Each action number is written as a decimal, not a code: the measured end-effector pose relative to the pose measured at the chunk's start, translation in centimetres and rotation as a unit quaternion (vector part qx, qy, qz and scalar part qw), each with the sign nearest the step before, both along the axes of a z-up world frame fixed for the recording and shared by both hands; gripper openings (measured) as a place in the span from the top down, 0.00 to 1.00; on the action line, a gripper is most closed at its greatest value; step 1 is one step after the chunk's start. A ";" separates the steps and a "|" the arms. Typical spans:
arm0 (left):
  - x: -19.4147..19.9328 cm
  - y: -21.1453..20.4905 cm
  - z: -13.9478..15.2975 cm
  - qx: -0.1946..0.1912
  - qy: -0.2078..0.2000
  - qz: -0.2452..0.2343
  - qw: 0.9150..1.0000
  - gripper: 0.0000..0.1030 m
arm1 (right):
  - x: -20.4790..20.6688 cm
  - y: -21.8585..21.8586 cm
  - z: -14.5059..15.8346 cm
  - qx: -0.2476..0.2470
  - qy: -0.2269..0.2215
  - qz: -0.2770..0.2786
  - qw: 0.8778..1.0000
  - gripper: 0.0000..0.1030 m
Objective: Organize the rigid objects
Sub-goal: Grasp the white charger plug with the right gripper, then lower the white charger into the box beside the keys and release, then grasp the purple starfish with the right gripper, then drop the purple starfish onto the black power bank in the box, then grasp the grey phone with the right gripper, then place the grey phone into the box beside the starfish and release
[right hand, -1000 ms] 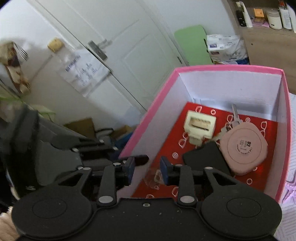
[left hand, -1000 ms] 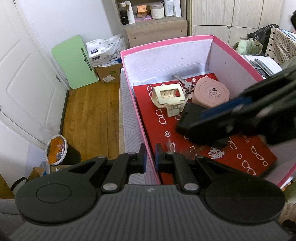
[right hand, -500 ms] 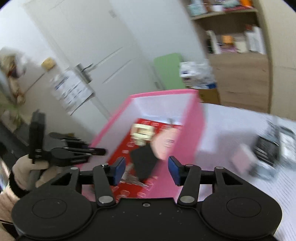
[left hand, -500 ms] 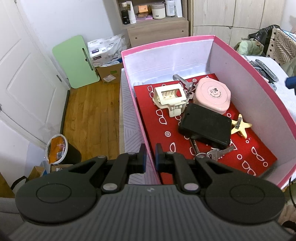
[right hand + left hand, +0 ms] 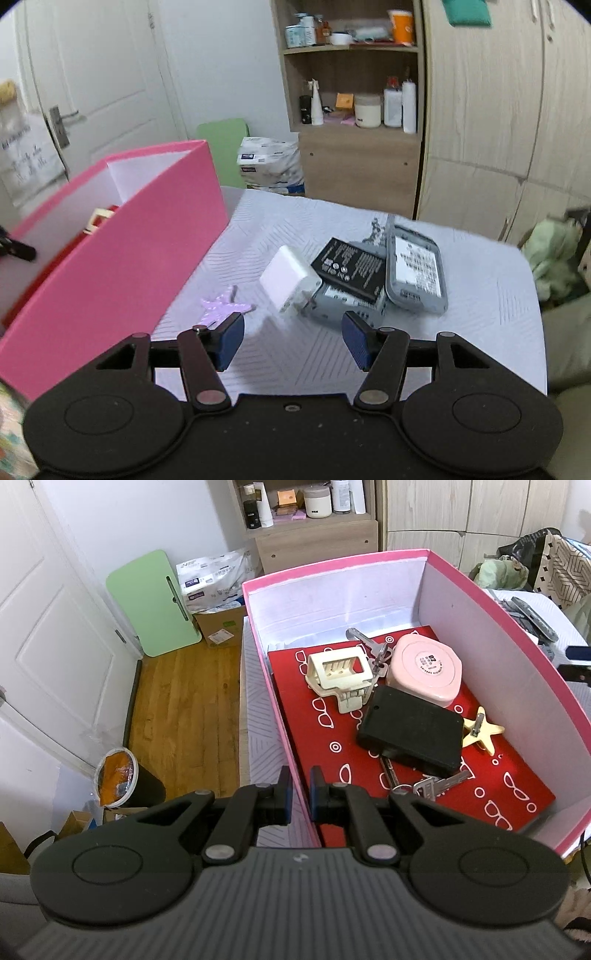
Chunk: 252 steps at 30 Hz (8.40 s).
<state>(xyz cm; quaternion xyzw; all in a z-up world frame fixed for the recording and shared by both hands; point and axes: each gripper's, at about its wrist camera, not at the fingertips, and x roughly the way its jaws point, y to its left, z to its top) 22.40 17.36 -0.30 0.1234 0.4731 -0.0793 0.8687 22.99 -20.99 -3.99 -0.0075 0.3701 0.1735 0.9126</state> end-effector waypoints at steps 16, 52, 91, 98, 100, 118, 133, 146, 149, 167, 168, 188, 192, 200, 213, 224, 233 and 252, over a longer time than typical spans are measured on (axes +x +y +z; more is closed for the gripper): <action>-0.1 -0.1 0.0 0.005 -0.001 -0.005 1.000 0.93 | 4.5 3.6 -2.1 -0.034 0.003 -0.006 0.999 0.40; -0.1 -0.3 -0.2 0.010 -0.003 -0.013 1.000 0.93 | -3.2 9.6 11.9 -0.068 -0.073 0.106 0.989 0.74; -0.4 0.4 -0.3 -0.011 -0.017 -0.015 1.000 0.92 | 0.0 8.5 10.2 0.091 0.068 0.105 0.988 0.49; -0.6 0.2 -0.3 -0.006 -0.019 -0.018 1.000 0.92 | -0.2 2.6 9.1 0.036 0.065 0.029 0.997 0.49; -0.6 0.1 -0.3 -0.002 -0.020 -0.019 1.000 0.92 | -0.1 1.6 8.4 0.027 0.067 0.012 0.997 0.49; -0.6 -0.1 -0.4 0.007 -0.020 -0.022 1.000 0.92 | 1.9 6.1 -1.4 -0.028 0.081 0.089 0.992 0.37; -0.6 0.0 -0.4 0.005 -0.022 -0.026 0.999 0.92 | 0.1 5.1 0.8 -0.012 0.013 0.041 0.999 0.44; -0.7 0.1 -0.4 0.004 -0.023 -0.032 0.999 0.91 | -1.0 10.2 9.2 0.073 0.021 0.119 0.990 0.44; -0.7 0.2 -0.4 0.003 -0.023 -0.034 0.999 0.91 | -0.6 12.6 9.5 0.086 0.034 0.144 0.985 0.44; -0.7 0.5 -0.4 -0.006 -0.025 -0.039 0.999 0.90 | 9.3 22.7 3.1 0.127 0.204 0.121 0.963 0.47; -0.7 0.5 -0.4 -0.006 -0.025 -0.039 0.999 0.90 | 9.0 22.4 3.2 0.125 0.196 0.114 0.966 0.46; -0.7 0.3 -0.5 -0.004 -0.031 -0.038 0.999 0.90 | 1.8 1.9 7.7 0.073 0.044 0.008 0.996 0.34; -0.7 0.3 -0.5 -0.006 -0.031 -0.035 0.999 0.90 | 1.9 0.4 5.3 0.011 0.036 -0.041 0.998 0.32; -0.7 0.3 -0.5 -0.005 -0.028 -0.032 0.999 0.90 | 4.5 -0.9 1.5 -0.047 0.005 -0.075 0.996 0.15; -0.6 0.3 -0.5 -0.006 -0.028 -0.031 0.999 0.90 | 10.2 -6.8 -2.9 0.055 0.062 -0.139 0.987 0.28; -0.6 0.3 -0.7 -0.003 -0.027 -0.031 0.999 0.90 | 7.4 -6.7 -1.9 0.099 0.060 -0.146 0.982 0.38; -0.7 0.3 -0.7 -0.002 -0.028 -0.030 0.999 0.90 | 3.6 -2.6 3.6 0.099 0.025 -0.074 0.992 0.38; -0.6 0.5 -0.6 -0.015 -0.026 -0.027 0.999 0.90 | -0.7 17.5 8.3 -0.031 0.023 0.225 0.974 0.38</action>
